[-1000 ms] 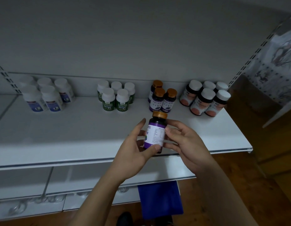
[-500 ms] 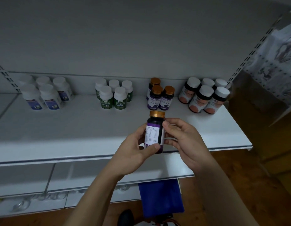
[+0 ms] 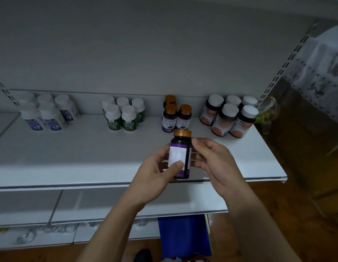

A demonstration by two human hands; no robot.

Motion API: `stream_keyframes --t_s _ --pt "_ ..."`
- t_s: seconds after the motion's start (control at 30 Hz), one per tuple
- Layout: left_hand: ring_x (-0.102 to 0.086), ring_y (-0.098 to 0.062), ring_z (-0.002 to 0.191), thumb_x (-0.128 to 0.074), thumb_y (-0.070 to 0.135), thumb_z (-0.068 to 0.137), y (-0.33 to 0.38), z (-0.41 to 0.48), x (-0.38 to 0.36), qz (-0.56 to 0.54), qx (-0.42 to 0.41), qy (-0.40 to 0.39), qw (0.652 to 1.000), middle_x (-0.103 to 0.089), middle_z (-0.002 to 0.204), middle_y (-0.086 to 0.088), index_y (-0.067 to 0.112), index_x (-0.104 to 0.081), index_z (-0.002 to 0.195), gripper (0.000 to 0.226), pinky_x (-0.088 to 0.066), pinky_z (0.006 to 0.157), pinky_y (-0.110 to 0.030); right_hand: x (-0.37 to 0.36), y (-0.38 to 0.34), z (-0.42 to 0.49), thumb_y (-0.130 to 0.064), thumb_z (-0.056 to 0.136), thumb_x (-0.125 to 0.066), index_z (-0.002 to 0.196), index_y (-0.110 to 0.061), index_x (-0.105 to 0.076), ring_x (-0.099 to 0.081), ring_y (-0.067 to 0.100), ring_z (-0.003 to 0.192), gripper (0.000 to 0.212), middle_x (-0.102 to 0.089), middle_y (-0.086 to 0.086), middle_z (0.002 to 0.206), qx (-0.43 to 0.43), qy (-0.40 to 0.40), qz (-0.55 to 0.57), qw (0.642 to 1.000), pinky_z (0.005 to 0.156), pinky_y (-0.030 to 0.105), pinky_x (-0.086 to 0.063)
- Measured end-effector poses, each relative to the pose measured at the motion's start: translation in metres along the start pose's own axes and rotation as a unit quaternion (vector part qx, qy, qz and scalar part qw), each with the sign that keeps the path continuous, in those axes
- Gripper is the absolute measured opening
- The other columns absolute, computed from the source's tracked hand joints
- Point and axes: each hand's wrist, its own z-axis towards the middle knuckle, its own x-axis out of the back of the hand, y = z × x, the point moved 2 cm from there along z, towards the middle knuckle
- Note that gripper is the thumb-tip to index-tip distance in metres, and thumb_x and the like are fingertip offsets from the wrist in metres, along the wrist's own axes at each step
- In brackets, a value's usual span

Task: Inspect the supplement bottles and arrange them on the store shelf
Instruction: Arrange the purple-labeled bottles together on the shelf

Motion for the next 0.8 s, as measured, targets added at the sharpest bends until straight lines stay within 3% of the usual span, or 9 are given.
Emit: stream_keyframes --t_s 0.13,0.23,0.37,0.53,0.67,0.8 --pt "-0.061 -0.004 0.093 -0.086 0.028 0.071 0.001 0.007 -0.022 0.099 -0.024 0.137 0.985 -0.061 0.110 0.006 0.033 -0.056 0.127 0.064 -0.057 0.072 -0.022 0.012 -0.008 0.002 -0.025 0.095 -0.059 0.107 -0.012 -0.070 -0.073 0.021 0.093 0.021 -0.076 0.006 0.099 0.002 -0.062 -0.026 0.998 0.075 0.030 -0.057" --pt "-0.053 0.004 0.089 -0.089 0.027 0.064 0.006 0.009 -0.042 0.158 -0.080 0.184 0.967 -0.053 0.107 0.009 0.034 -0.053 0.120 0.067 -0.048 0.069 -0.010 0.024 -0.012 0.005 -0.025 0.093 -0.063 0.105 -0.012 -0.072 -0.072 0.017 0.090 0.020 -0.077 0.004 0.096 0.003 -0.063 -0.045 0.997 0.070 0.028 -0.055" --pt "-0.050 -0.002 0.093 -0.091 0.024 0.062 0.009 0.010 -0.061 0.204 -0.112 0.216 0.948 -0.045 0.106 0.016 0.042 -0.045 0.115 0.073 -0.042 0.072 -0.005 0.042 -0.021 0.012 -0.024 0.086 -0.071 0.103 -0.012 -0.072 -0.072 0.018 0.090 0.020 -0.076 0.005 0.095 0.019 -0.074 -0.066 0.995 0.073 0.034 -0.059" --pt "-0.051 -0.002 0.097 -0.087 0.027 0.069 0.014 0.015 -0.073 0.184 -0.114 0.175 0.960 -0.049 0.112 0.016 0.040 -0.050 0.124 0.067 -0.044 0.076 -0.010 0.060 -0.028 0.021 -0.011 0.087 -0.068 0.100 -0.011 -0.070 -0.073 0.017 0.085 0.013 -0.076 0.004 0.091 0.035 -0.080 -0.046 0.995 0.070 0.030 -0.059" --pt "-0.060 0.002 0.107 -0.078 0.024 0.081 0.012 0.020 -0.070 0.120 -0.042 0.112 0.985 -0.063 0.121 0.016 0.037 -0.045 0.140 0.069 -0.053 0.079 -0.017 0.082 -0.031 0.033 -0.001 0.088 -0.065 0.107 -0.006 -0.068 -0.072 0.018 0.087 0.020 -0.075 0.007 0.099 0.028 -0.078 -0.017 0.996 0.078 0.038 -0.061" --pt "-0.066 -0.003 0.096 -0.081 0.024 0.079 0.011 0.030 -0.080 0.111 -0.006 0.085 0.990 -0.072 0.105 0.013 0.033 -0.051 0.136 0.065 -0.053 0.086 -0.029 0.095 -0.032 0.040 0.002 0.089 -0.059 0.105 -0.006 -0.068 -0.070 0.019 0.088 0.020 -0.074 0.009 0.097 0.007 -0.112 0.046 0.993 0.077 0.039 -0.060"
